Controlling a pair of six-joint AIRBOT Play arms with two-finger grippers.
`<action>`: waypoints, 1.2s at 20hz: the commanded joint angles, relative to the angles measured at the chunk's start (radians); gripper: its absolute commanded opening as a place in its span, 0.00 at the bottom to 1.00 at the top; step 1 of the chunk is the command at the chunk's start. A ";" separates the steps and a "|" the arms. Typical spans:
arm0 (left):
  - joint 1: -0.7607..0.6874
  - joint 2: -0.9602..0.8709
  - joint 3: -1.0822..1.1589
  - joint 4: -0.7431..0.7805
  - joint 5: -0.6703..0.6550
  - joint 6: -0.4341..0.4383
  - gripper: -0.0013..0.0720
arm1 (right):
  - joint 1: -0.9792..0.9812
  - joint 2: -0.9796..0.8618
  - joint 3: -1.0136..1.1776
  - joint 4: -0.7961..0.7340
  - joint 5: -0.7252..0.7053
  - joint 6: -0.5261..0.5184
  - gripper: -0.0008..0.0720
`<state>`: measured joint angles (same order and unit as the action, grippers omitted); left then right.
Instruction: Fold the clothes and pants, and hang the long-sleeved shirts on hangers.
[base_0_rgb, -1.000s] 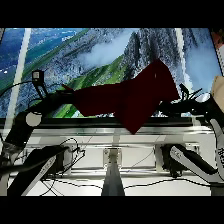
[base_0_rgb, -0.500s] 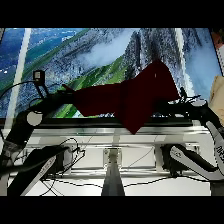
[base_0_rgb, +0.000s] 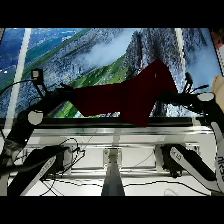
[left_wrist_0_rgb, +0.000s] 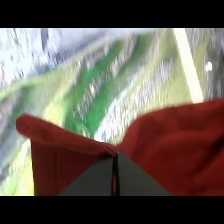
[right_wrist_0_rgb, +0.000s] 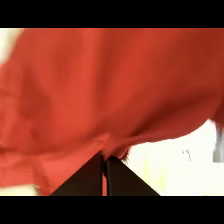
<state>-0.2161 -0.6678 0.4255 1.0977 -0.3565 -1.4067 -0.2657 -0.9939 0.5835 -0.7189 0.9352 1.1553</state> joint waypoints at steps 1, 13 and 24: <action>0.002 0.011 0.013 0.000 0.134 0.000 0.03 | 0.003 0.141 0.198 -0.103 0.017 -0.006 0.03; 0.049 0.075 0.614 0.219 0.081 0.001 0.03 | 0.003 0.504 0.818 -0.054 0.025 -0.005 0.03; 0.050 0.182 0.941 0.578 -0.179 0.000 0.03 | 0.003 0.484 0.982 0.082 0.019 0.003 0.02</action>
<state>-0.1677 -0.5076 1.3323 1.6169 -0.4808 -1.4067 -0.2638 -0.4934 1.5513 -0.6331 0.9520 1.1500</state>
